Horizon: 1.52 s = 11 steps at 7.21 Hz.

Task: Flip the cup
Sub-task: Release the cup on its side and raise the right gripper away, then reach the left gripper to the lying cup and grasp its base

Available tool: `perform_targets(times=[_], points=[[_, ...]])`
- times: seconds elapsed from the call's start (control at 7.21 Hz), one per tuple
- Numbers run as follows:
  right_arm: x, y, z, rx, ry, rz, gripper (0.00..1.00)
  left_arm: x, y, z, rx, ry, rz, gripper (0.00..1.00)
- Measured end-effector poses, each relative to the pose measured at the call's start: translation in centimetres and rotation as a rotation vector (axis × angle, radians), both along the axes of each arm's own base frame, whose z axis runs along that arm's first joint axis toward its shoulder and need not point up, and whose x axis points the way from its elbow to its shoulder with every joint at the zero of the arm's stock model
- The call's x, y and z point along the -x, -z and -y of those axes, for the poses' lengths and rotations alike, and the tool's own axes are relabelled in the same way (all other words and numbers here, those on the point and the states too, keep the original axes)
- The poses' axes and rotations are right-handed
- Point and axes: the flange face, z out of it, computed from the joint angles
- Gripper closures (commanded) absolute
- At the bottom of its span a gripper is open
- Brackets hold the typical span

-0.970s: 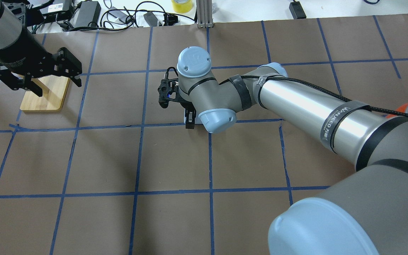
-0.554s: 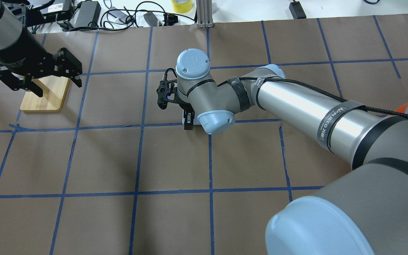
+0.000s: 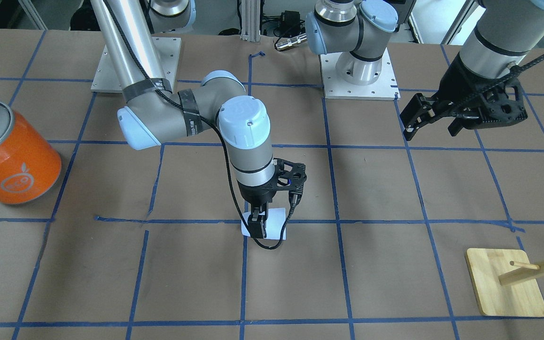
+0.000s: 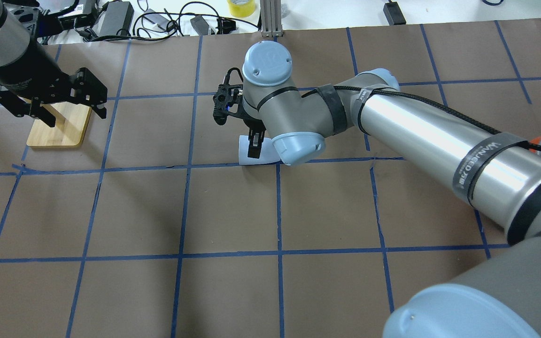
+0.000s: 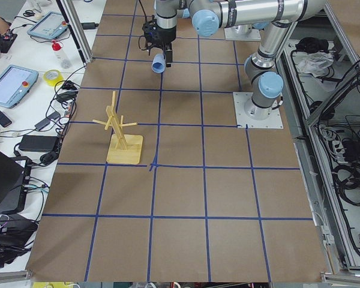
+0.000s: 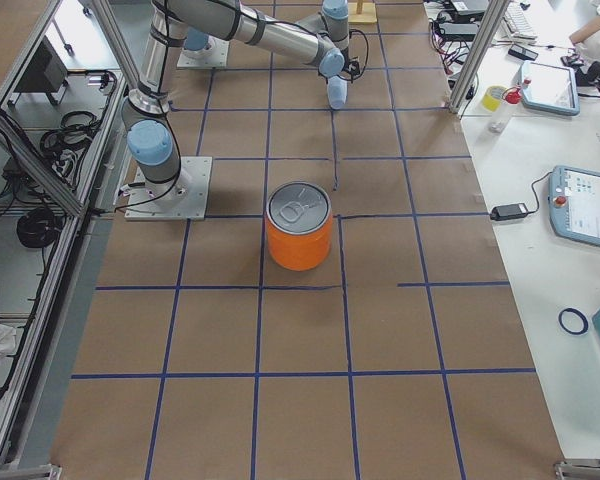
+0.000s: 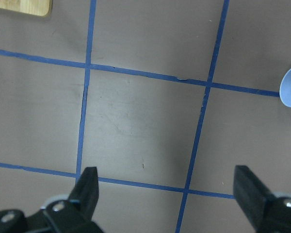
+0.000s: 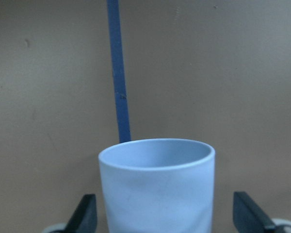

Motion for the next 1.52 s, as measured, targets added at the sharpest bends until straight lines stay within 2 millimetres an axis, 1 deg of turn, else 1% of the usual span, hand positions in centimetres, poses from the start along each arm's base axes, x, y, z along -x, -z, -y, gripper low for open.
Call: perform_targets(times=[0.14, 0.28, 0.42, 0.55, 0.69, 0.83, 0.97, 1.11, 1.25, 1.52], points=[[2.5, -2.5, 0.6, -0.011, 0.083, 0.005, 0.0, 0.3, 0.8, 0.5, -0.003, 0.006, -0.046, 0.0], [5.9, -5.5, 1.2, -0.023, 0.2, 0.011, 0.0, 0.8, 2.4, 1.6, -0.002, 0.008, -0.102, 0.0], [10.1, -8.9, 1.5, -0.039, 0.301, 0.016, 0.0, 1.3, 4.6, 2.7, 0.007, 0.007, -0.13, 0.0], [15.2, -12.5, 1.1, -0.065, 0.401, 0.014, 0.0, 2.3, 6.8, 3.5, 0.014, 0.013, -0.148, 0.0], [19.7, -16.3, -0.6, -0.1, 0.5, 0.012, 0.0, 3.6, 9.0, 4.1, 0.02, 0.026, -0.196, 0.0], [22.1, -19.2, -2.9, -0.134, 0.584, 0.01, 0.0, 4.9, 11.1, 4.7, 0.029, 0.033, -0.28, 0.0], [23.1, -21.1, -4.8, -0.157, 0.662, 0.01, 0.0, 5.8, 13.4, 5.5, 0.033, 0.032, -0.356, 0.0], [23.5, -22.5, -6.1, -0.16, 0.754, 0.016, 0.0, 6.6, 15.7, 6.5, 0.035, 0.027, -0.414, 0.0], [23.9, -23.5, -6.9, -0.151, 0.873, 0.019, 0.0, 7.7, 18.0, 7.4, 0.031, 0.026, -0.457, 0.0], [24.5, -24.2, -7.5, -0.142, 1.141, 0.028, 0.0, 10.1, 21.8, 8.4, 0.008, 0.034, -0.492, 0.02]])
